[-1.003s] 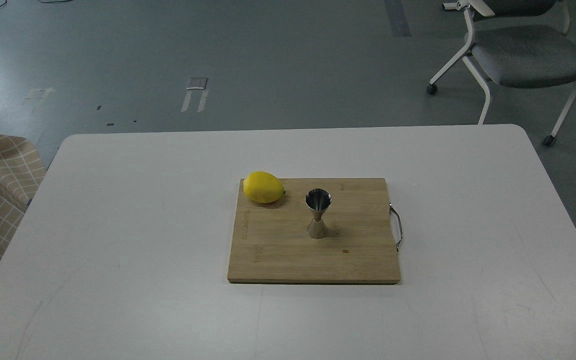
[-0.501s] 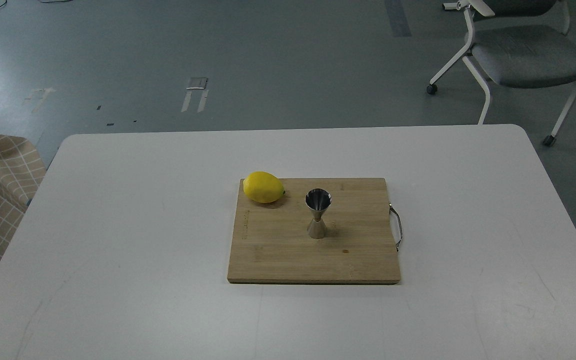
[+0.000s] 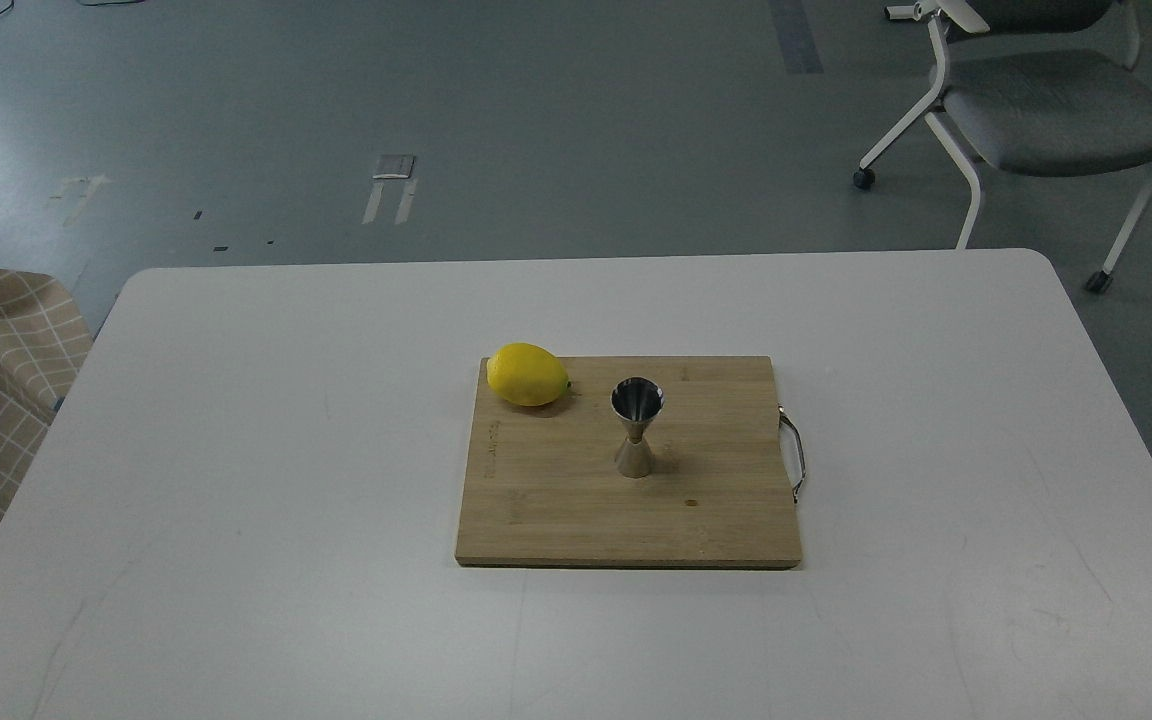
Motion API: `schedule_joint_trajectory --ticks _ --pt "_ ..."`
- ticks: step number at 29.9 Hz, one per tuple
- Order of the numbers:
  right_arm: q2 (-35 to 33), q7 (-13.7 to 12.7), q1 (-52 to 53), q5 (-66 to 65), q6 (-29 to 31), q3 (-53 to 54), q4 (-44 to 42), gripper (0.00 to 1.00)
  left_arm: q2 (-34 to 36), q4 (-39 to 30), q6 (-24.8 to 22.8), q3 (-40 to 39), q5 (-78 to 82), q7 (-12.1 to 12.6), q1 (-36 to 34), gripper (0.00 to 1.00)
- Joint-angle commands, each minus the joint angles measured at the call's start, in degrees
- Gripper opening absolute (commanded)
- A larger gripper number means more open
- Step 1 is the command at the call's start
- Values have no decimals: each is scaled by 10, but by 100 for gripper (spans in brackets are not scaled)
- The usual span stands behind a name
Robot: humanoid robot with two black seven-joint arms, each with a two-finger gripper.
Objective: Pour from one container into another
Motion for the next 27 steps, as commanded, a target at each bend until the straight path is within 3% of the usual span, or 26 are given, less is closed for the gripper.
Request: schedule_joint_trajectory --ticks 1,23,27 --pt "12 0 18 -1 1 -33 -33 100 0 0 0 0 0 0 0 98" --pt "120 2 219 -1 -1 -214 -318 100 0 0 0 0 0 0 0 98" --pt "148 3 288 -1 -1 -238 -418 100 0 0 0 0 0 0 0 98"
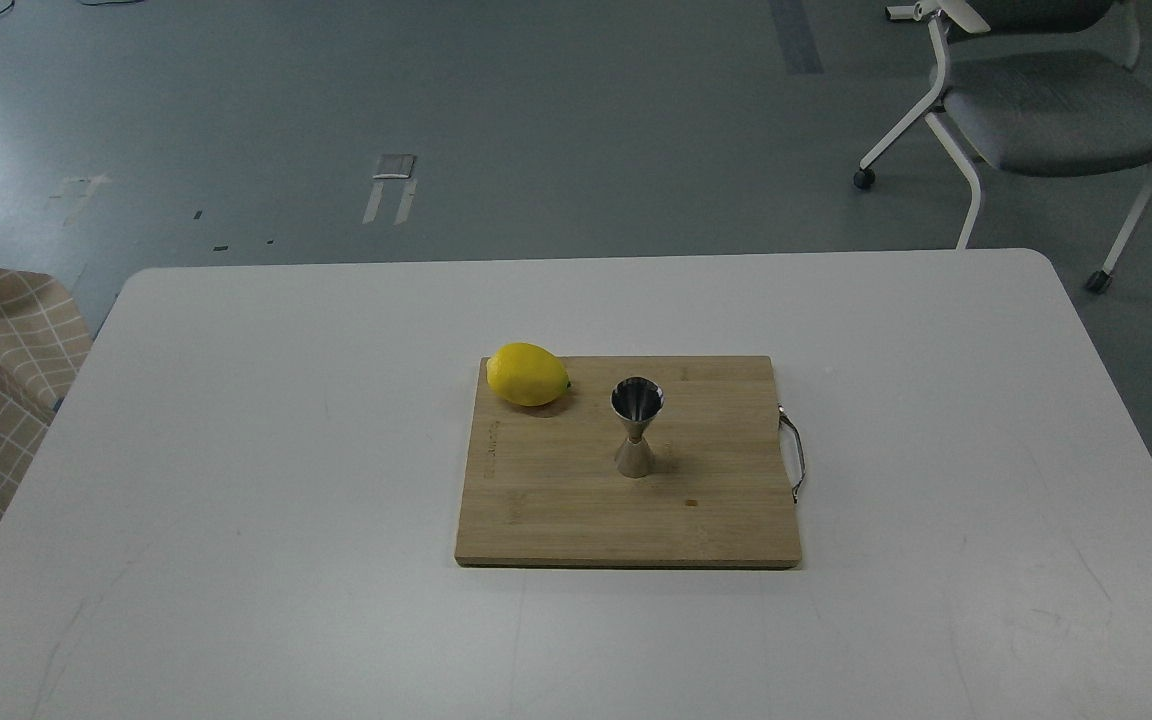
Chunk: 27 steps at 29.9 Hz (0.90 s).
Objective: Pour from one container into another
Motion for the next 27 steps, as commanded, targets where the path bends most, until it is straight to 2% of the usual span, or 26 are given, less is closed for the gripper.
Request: schedule_joint_trajectory --ticks 1,6,14,21,27 --pt "24 2 59 0 0 -17 -88 100 0 0 0 0 0 0 0 98" --pt "42 3 95 1 -1 -22 -133 100 0 0 0 0 0 0 0 98" --pt "67 3 110 0 -55 -24 -133 100 0 0 0 0 0 0 0 98" --pt "79 3 111 2 -63 -78 -132 100 0 0 0 0 0 0 0 98" --pt "79 3 115 9 -63 -82 -132 100 0 0 0 0 0 0 0 98"
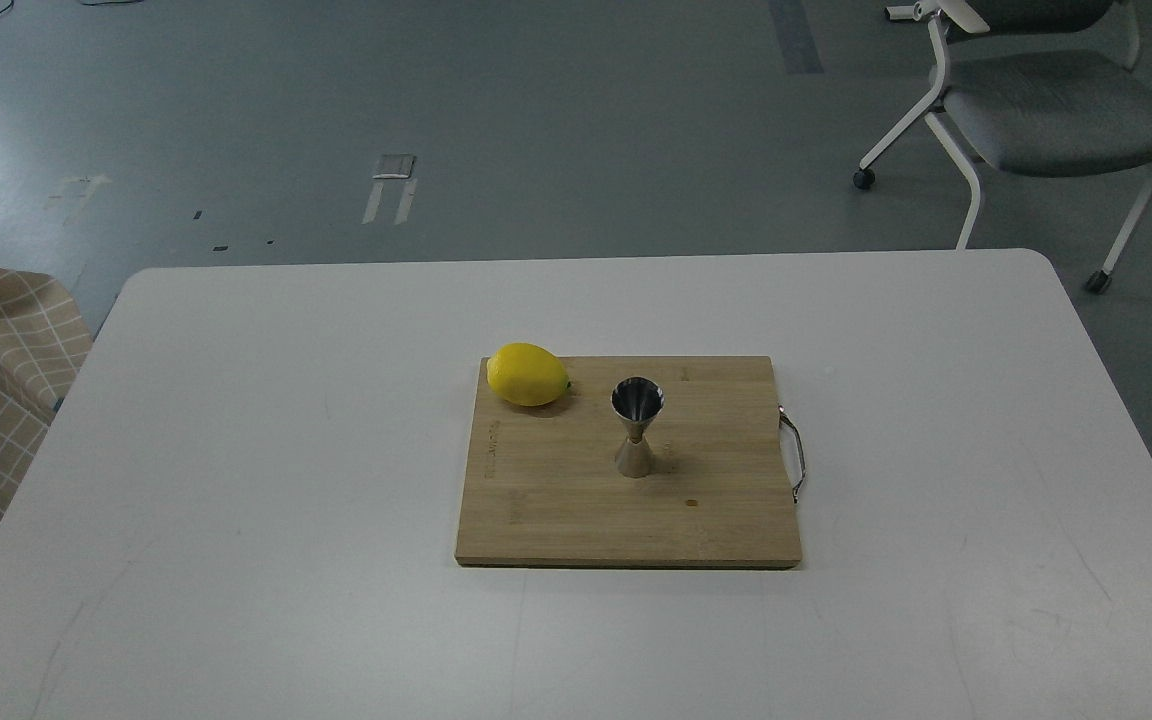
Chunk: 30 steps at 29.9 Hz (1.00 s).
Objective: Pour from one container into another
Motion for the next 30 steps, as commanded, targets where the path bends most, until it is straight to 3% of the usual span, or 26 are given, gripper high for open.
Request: schedule_joint_trajectory --ticks 1,9,19,30 --pt "0 0 2 3 1 -2 0 100 0 0 0 0 0 0 0 98" --pt "-3 -4 2 -5 -7 -58 -1 100 0 0 0 0 0 0 0 98" --pt "-4 -3 63 -6 -157 -338 -6 100 0 0 0 0 0 0 0 98" --pt "-1 -3 88 -5 -163 -508 -11 100 0 0 0 0 0 0 0 98"
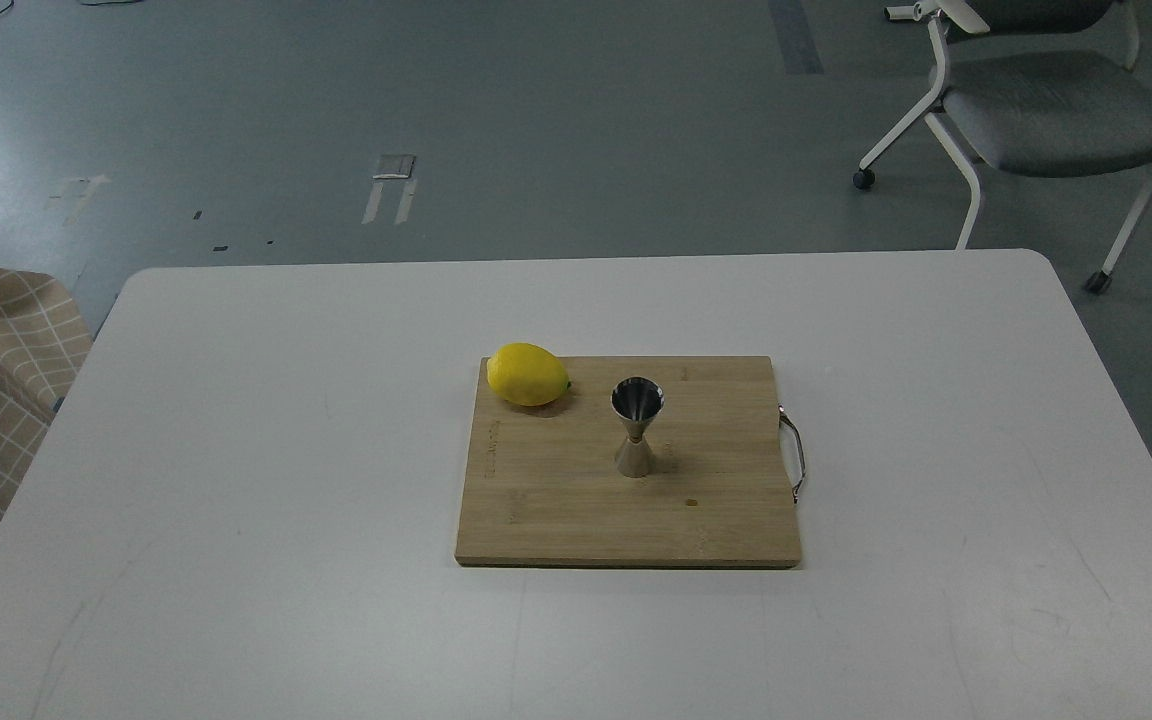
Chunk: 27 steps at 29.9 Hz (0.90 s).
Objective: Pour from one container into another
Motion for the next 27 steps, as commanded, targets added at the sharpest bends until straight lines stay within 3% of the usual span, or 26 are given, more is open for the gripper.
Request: schedule_joint_trajectory --ticks 1,27 --pt "4 0 8 1 1 -49 0 100 0 0 0 0 0 0 0 98" --pt "45 3 -8 7 3 -56 0 100 0 0 0 0 0 0 0 98"
